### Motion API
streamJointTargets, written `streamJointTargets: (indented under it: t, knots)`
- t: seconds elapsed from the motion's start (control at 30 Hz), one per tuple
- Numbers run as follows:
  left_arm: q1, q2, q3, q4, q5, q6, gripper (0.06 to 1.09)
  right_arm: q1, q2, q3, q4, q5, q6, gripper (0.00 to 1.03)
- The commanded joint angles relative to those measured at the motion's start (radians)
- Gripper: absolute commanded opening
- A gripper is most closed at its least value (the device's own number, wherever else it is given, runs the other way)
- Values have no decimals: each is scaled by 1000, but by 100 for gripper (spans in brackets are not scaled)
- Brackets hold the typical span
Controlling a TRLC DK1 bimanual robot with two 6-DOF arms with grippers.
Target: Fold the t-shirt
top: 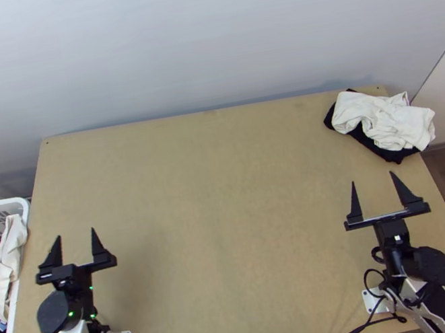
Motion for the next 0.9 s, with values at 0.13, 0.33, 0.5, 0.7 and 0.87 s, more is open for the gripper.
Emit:
streamJointTargets:
  t: [0.13,0.33,0.5,0.7,0.87]
  knots:
    - [198,432,339,-45,1,-36,105,23,225,238,-106,195,133,99]
    - [414,705,524,-140,41,-151,105,44,340,340,-119,195,193,99]
    - [756,931,644,-275,327,-216,105,-28,532,495,-283,247,331,99]
    - [969,1025,659,-246,363,-208,105,-109,654,645,-421,247,457,99]
    - [1097,1161,675,-230,363,-185,105,-104,697,697,-475,249,503,99]
